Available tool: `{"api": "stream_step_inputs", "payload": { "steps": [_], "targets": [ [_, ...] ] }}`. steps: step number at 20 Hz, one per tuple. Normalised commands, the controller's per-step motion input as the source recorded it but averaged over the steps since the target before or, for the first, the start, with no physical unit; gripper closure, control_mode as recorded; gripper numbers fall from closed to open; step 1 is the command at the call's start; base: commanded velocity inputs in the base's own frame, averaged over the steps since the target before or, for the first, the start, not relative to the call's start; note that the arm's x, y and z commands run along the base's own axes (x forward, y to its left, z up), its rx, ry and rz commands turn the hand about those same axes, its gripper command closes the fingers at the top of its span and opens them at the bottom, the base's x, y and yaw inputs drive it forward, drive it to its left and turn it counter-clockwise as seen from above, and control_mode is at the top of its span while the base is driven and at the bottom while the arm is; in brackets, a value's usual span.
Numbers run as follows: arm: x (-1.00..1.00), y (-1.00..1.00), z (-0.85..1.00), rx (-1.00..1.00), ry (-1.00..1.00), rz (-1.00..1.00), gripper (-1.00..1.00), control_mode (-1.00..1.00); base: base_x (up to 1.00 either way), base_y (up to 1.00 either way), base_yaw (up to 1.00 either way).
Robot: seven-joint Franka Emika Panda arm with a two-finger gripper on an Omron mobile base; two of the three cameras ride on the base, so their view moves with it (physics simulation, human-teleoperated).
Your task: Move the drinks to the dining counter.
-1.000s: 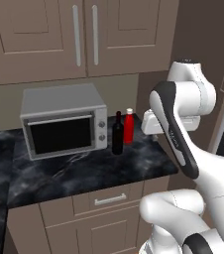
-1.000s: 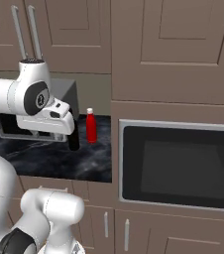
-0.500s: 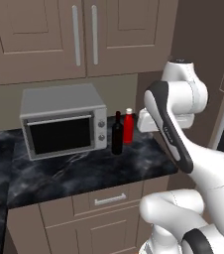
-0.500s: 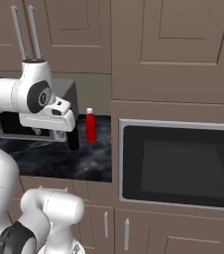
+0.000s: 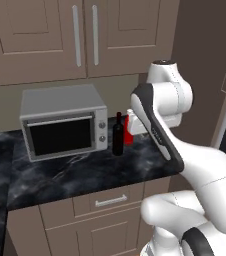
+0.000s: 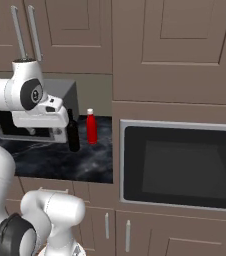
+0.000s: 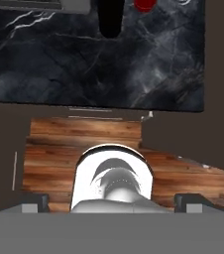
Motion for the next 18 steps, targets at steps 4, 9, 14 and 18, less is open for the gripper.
{"api": "stream_step_inputs", "payload": {
  "steps": [4,9,14,18],
  "targets": [
    [0.03,-0.04,0.00,0.00,-0.02,0.34,-1.00,-1.00,0.00,0.00,0.00],
    [0.00,-0.06,0.00,0.00,-0.06,0.43,-1.00,-1.00,0.00,0.00,0.00],
    [0.06,-0.01,0.00,0.00,-0.02,0.35,-1.00,-1.00,0.00,0.00,0.00],
    [0.14,0.05,0.03,0.00,-0.06,0.21,-1.00,-1.00,0.00,0.00,0.00]
  ]
}}
